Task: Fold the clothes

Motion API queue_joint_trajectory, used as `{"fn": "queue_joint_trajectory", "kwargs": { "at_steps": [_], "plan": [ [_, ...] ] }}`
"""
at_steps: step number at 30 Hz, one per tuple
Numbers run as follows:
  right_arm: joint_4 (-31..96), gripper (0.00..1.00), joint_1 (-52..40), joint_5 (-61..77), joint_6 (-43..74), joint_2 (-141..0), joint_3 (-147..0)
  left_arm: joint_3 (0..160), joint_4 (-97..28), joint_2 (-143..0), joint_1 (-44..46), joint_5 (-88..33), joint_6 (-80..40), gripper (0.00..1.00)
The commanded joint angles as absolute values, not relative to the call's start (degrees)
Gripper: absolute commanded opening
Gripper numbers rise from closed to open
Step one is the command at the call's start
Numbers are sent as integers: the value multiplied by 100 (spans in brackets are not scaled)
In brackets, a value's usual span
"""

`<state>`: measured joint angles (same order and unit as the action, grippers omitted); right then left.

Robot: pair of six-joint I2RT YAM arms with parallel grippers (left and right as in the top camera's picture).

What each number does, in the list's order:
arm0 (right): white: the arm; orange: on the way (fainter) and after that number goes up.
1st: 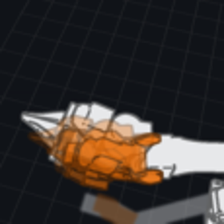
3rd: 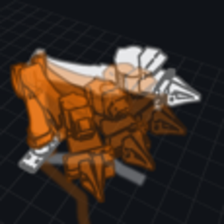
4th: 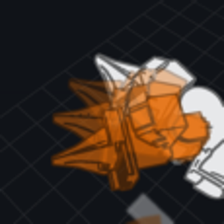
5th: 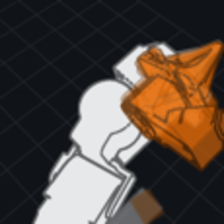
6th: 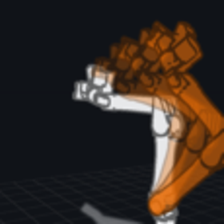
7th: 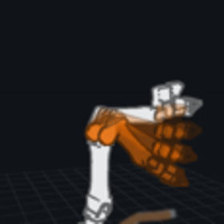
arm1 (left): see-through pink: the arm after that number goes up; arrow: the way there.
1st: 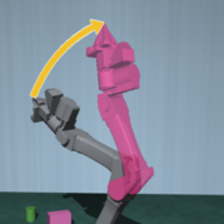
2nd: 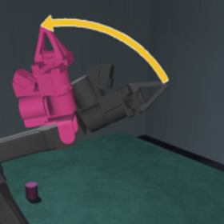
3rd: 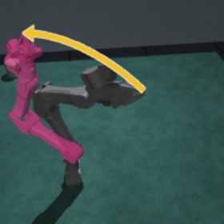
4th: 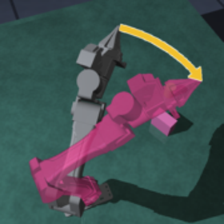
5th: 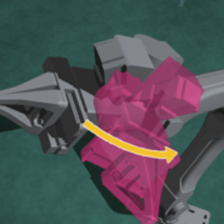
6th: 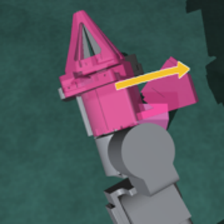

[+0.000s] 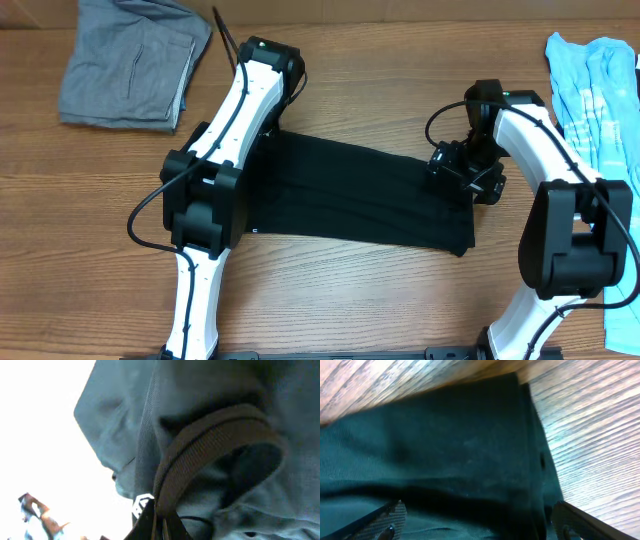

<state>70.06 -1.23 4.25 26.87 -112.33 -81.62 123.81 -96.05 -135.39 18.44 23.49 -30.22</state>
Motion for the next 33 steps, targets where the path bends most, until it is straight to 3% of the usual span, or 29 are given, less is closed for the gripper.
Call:
{"fn": "queue_joint_trajectory", "kwargs": {
  "at_steps": [1,11,19,30,31,33],
  "plan": [
    [6991,98,-161,443,2657,-11059,-8136,12499,-9686,-13388,1638,2403,-3450,4],
    [7076,99,-161,438,2655,-11059,-8136,12475,-9686,-13364,1313,1682,-2980,4],
    [7094,100,-161,440,2655,-11059,-8136,11668,-9686,-13275,1249,1697,-2829,4],
    [7096,100,-161,486,2659,-11059,-8136,10718,-9688,-13275,497,1831,-2731,5],
    [7096,100,-161,486,2659,-11059,-8136,10707,-9688,-13275,464,1806,-2648,21],
    [7096,100,-161,486,2659,-11059,-8136,10704,-9688,-13275,451,1776,-2523,92]
  ]
}}
